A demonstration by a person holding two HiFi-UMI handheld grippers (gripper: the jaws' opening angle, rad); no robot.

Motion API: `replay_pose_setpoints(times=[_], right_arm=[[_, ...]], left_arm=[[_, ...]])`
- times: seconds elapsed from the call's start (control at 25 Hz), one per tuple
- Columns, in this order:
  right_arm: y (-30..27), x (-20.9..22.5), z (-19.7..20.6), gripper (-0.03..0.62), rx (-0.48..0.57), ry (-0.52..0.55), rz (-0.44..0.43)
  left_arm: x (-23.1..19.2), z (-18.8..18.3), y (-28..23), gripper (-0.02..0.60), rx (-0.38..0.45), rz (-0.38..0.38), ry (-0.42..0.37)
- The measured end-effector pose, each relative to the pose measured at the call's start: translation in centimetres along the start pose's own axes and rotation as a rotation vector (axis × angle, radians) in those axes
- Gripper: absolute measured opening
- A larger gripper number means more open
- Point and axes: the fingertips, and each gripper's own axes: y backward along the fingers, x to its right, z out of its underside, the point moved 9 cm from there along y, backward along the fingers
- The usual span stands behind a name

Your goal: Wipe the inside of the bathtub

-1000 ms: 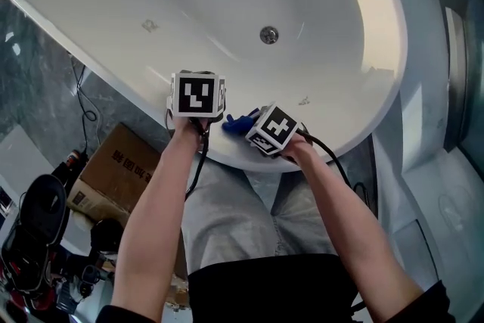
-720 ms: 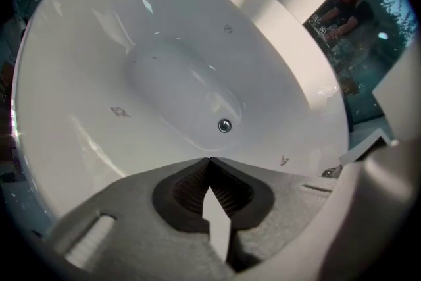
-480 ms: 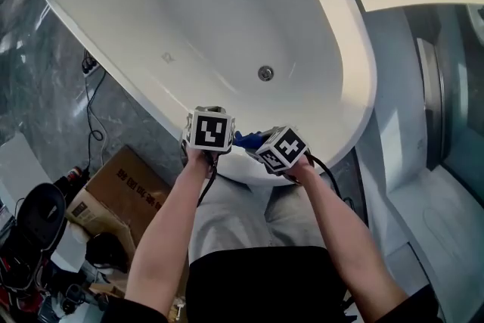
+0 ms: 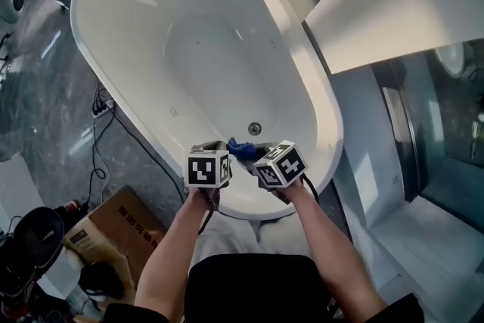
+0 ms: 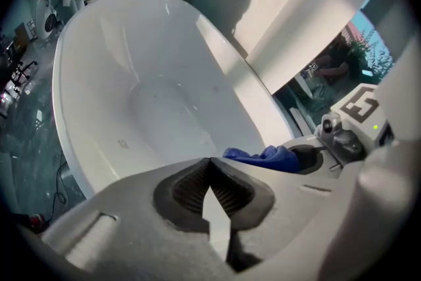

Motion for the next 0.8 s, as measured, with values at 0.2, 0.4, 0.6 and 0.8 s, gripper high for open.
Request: replay_pose_setpoints(times=[0.2, 0.4, 0.6, 0.8], right_arm=[[4.2, -1.2, -5.6, 0.095, 0.100, 0.100, 0.123], [9.1, -3.5, -10.6, 0.095, 0.264, 0.168, 0.185], [13.9, -6.2, -16.0, 0.095, 0.435, 0.278, 0.216], [19.5, -11.4, -19.9, 0.095, 0.581, 0.368, 0.249]], left_arm=[[1.1, -5.1, 3.6, 0.002, 0.125, -0.028, -0.014], [2.1, -8.7, 8.6, 0.002, 0.239, -0.065, -0.054], [3.6, -13.0, 14.1, 0.002, 0.396, -0.075, -0.074], [4.9, -15.9, 20.2, 0.002, 0.545, -0.060, -0.093]])
